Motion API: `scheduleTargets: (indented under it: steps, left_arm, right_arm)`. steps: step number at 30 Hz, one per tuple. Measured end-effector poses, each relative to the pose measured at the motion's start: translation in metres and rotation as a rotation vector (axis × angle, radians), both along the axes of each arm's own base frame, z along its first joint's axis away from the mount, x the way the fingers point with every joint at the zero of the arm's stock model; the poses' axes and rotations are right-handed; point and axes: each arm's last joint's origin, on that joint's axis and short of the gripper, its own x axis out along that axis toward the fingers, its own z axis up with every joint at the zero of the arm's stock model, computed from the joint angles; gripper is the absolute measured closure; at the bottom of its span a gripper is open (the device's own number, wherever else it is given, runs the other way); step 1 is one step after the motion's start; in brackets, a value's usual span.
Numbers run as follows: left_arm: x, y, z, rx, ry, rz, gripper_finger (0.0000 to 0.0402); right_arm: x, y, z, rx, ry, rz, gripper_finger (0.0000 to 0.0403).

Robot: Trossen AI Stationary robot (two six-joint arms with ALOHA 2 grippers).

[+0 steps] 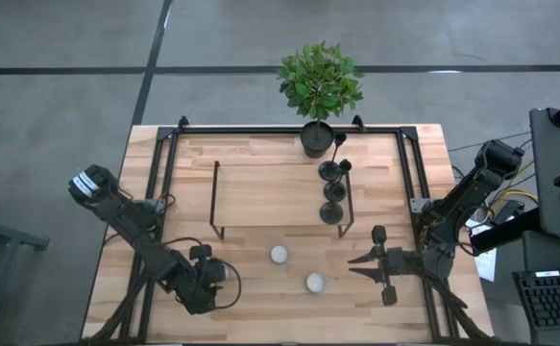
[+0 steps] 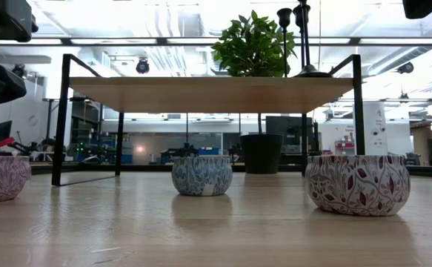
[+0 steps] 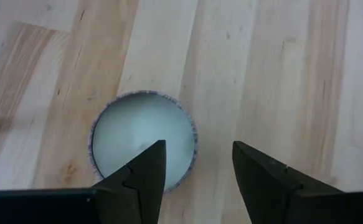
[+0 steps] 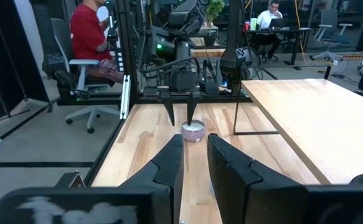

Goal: Pick & Place candle stick holders
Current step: Put the pink scented black candle on the shelf

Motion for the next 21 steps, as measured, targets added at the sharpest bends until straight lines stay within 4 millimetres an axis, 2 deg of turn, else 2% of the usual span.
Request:
scheduleTargets:
  steps: [7, 14, 21]
  left_arm:
    - [0.0, 0.0, -0.002, -0.003, -0.002, 0.0, 0.0221]
    - [0.0, 0.0, -0.002, -0.004, -0.002, 0.0, 0.0221]
    - [0.0, -0.002, -0.013, 0.004, 0.041, -0.019, 0.0221]
  right_arm:
    - [0.0, 0.0, 0.0, -0.001, 0.0, 0.0, 0.0328]
    - [0.0, 0.0, 0.0, -0.001, 0.0, 0.0, 0.0339]
    - [0.0, 0.0, 0.0, -0.002, 0.001, 0.0, 0.0343]
